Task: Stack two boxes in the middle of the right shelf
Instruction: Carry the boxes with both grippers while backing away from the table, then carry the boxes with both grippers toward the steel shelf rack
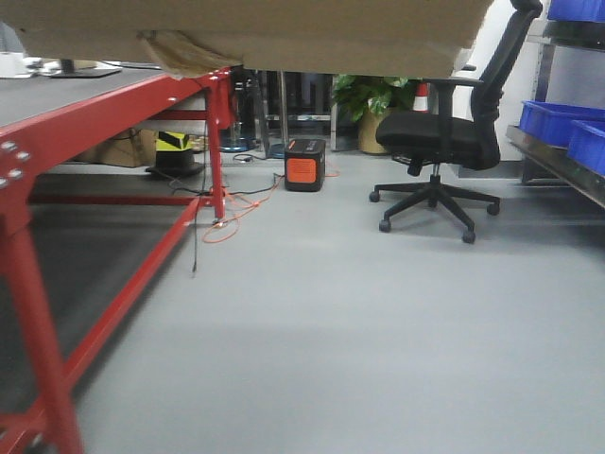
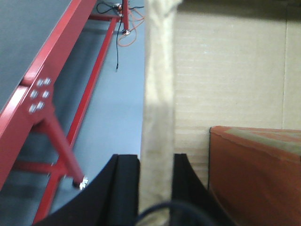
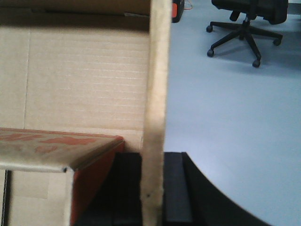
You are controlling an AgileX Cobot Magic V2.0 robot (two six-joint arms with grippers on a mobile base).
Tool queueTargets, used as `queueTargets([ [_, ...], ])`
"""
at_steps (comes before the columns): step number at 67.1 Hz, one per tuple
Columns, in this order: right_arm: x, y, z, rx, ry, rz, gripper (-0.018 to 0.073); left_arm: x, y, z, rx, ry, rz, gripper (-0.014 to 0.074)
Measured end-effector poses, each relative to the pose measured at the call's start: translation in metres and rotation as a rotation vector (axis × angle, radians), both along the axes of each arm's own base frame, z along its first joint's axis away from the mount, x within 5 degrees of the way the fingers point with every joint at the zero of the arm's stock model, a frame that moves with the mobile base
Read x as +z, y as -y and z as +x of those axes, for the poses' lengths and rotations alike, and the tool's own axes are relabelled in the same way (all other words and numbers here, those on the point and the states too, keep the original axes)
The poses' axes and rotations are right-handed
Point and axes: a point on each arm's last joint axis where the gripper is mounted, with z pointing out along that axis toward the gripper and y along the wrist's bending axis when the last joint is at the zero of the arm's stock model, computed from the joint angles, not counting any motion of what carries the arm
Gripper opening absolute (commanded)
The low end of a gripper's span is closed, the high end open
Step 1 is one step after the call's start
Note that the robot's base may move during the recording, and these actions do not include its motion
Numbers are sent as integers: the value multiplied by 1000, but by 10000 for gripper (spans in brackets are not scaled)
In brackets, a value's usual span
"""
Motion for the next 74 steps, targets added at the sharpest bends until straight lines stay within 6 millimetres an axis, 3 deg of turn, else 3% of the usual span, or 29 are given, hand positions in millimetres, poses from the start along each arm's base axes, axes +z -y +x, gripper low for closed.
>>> queueTargets([
  [74,3,-3,3,19,45,13,-169,1,-1,0,9,9,14,-111],
])
